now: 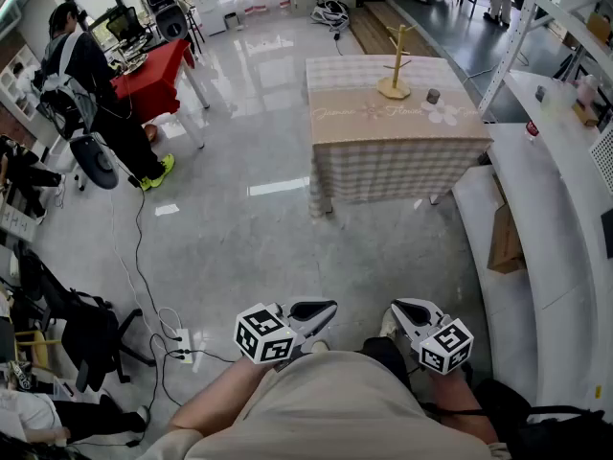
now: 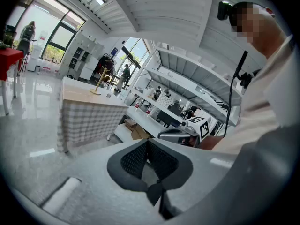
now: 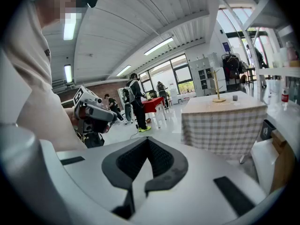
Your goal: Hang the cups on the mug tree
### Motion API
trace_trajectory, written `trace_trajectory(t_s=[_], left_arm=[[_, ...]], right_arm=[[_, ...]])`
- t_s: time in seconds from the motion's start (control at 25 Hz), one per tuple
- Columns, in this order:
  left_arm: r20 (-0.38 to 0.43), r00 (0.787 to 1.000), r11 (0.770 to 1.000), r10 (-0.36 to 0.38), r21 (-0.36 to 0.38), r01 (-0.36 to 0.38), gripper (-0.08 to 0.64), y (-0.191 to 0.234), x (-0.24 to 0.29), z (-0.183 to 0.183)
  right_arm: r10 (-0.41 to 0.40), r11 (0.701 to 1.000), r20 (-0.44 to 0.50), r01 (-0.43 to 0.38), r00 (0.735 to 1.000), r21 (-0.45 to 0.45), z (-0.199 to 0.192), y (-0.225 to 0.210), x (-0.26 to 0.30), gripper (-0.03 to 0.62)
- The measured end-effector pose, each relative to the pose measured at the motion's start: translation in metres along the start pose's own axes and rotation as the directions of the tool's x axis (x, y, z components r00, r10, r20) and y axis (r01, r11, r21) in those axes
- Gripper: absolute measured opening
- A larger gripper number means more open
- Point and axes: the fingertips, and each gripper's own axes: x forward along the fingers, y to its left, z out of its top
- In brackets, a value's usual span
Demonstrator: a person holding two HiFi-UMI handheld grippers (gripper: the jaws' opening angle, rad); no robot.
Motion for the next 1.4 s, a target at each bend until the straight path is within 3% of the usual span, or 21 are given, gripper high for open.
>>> trace_trajectory(t_s=[0.16, 0.32, 0.6, 0.8, 1.0, 1.16, 1.4], left_arm=[[-0.026, 1.000, 1.000, -0.005, -0.025, 0.005, 0.009, 0.004, -0.013, -0.020], [-0.035, 0.999, 1.000, -0.007, -0.011, 0.007, 0.009, 0.007, 0.001, -0.016], [-0.043, 0.999, 0.997, -0.033, 0.070, 0.036, 0.009, -0.004, 0.073, 0.030], [-0.037, 0.999, 0.995, -0.023, 0.093, 0.026, 0.009, -0.001, 0.127, 0.065], [-0.030, 0.999, 0.989, -0.028, 0.143, 0.032, 0.011, 0.007, 0.174, 0.094], [-0.052, 0.998, 0.989, -0.026, 0.142, 0.033, 0.026, 0.029, 0.194, 0.110], [-0.055, 0.997, 0.992, -0.046, 0.115, 0.052, 0.067, 0.094, 0.221, 0.141]], right_arm=[[0.022, 0.998, 0.020, -0.023, 1.000, 0.052, -0.002, 0.017, 0.004, 0.012], [0.009, 0.998, 0.028, -0.010, 1.000, 0.057, 0.006, 0.005, -0.001, 0.012], [-0.038, 0.997, 0.032, 0.036, 0.999, 0.062, 0.023, -0.061, -0.014, 0.013], [-0.015, 0.998, 0.090, 0.009, 0.996, 0.067, 0.048, -0.111, -0.028, 0.017], [-0.044, 0.997, 0.095, 0.037, 0.994, 0.075, 0.052, -0.166, -0.034, 0.129], [-0.077, 0.991, 0.090, 0.067, 0.993, 0.115, 0.056, -0.198, -0.025, 0.164], [-0.146, 0.984, 0.062, 0.138, 0.987, 0.114, 0.076, -0.256, 0.013, 0.176]])
